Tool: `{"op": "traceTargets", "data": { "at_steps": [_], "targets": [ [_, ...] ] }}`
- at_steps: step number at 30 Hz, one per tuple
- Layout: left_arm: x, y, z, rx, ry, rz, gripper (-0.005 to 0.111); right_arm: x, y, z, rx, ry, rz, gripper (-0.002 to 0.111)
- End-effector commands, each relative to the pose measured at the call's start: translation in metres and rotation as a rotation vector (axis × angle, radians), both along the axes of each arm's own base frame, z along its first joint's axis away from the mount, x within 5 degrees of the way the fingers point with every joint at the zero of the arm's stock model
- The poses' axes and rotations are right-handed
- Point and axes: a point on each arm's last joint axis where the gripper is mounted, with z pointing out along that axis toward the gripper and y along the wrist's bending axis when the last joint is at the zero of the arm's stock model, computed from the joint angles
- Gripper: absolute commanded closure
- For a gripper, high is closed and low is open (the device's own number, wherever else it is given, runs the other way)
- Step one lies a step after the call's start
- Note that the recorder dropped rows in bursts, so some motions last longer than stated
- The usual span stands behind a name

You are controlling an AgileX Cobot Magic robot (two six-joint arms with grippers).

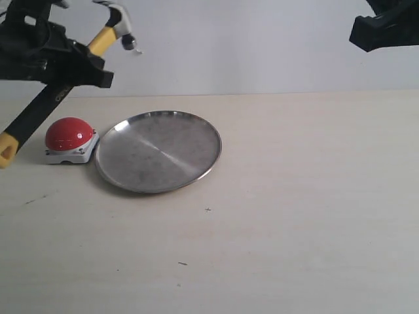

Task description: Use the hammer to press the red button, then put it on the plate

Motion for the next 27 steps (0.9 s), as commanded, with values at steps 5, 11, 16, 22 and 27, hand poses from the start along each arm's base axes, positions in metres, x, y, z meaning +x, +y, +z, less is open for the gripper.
{"op": "traceTargets", "data": {
  "at_steps": [5,11,16,22,27],
  "targets": [
    [-0.009,0.024,-0.013,0.044,-0.035,0.223,0.107,-0.013,0.004,-0.009,-0.062,-0.07,0.072,0.108],
    [-0.019,0.039,-0.033,0.066,-0.019,0.363,0.107,-0.067,-0.019,-0.037,0.032,-0.246,-0.075,0.108],
    [-0.02,0.047,-0.042,0.008,0.068,0.328,0.107,-0.124,-0.027,-0.047,0.058,-0.468,-0.052,0.108],
    [-0.013,0.083,-0.059,-0.086,0.198,0.379,0.107,-0.149,-0.021,-0.064,-0.039,-0.476,0.041,0.108],
    [-0.003,0.082,-0.069,-0.082,0.226,0.374,0.107,-0.15,-0.022,-0.071,-0.031,-0.443,0.044,0.108]
  ]
}}
